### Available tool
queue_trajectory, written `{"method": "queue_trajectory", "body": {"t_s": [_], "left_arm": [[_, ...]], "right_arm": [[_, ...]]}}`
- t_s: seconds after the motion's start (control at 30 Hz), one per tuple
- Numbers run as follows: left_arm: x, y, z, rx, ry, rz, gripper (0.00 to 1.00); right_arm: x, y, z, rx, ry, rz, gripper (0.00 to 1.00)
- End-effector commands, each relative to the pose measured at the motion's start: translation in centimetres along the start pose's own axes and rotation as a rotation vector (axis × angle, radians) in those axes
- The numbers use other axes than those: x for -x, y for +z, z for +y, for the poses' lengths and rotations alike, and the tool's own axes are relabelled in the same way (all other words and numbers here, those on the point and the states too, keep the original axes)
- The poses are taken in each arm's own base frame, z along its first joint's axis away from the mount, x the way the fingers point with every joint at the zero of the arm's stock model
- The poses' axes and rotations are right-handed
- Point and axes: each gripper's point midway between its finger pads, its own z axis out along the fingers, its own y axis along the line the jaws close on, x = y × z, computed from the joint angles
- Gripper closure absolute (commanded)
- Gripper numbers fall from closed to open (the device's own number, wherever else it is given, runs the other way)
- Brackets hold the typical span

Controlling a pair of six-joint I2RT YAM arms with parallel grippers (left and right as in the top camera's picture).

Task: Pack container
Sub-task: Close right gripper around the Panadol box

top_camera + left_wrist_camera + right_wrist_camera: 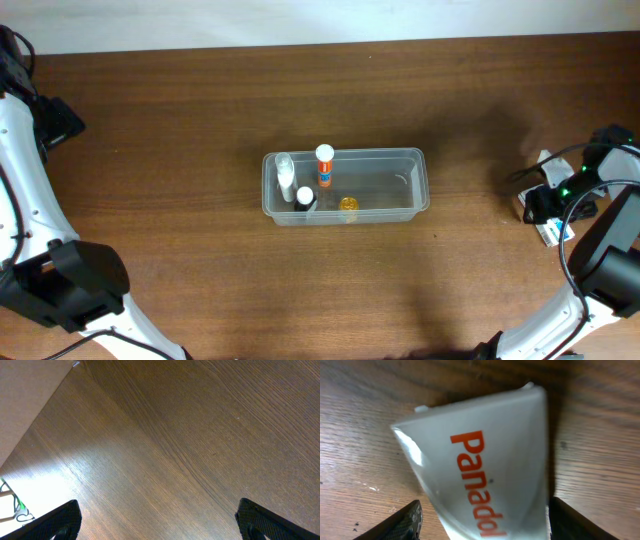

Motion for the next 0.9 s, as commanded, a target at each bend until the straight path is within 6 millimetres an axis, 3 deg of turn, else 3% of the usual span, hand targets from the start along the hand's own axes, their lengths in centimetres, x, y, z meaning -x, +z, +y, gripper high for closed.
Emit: {"method": "queue_trajectory", "body": {"t_s": [0.0,0.17,0.33,0.7,0.87], "left_arm": [[0.3,-0.1,0.1,-0.008,-0.012,-0.007,0.01],[0.3,-0.1,0.1,-0.008,-0.012,-0.007,0.00],[0.3,-0.1,0.1,-0.008,-0.012,-0.007,0.01],[0.3,-0.1,0.1,-0.008,-0.012,-0.007,0.01],[0.3,-0.1,0.1,-0.008,-0.012,-0.007,0.01]], "right_arm": [[-0.2,1.0,0.3,0.027,-0.015,0.020,0.28],[-0.9,0.9,-0.7,-0.033,-0.010,0.063,0.42],[-0.6,0.6,-0.8,-0.040,-0.011,0.058,0.42],[4.4,-4.1,-0.4,-0.115,-0.101,-0.009,0.57],[4.1,-4.7,0.5,-0.116,-0.122,0.033,0.50]]}}
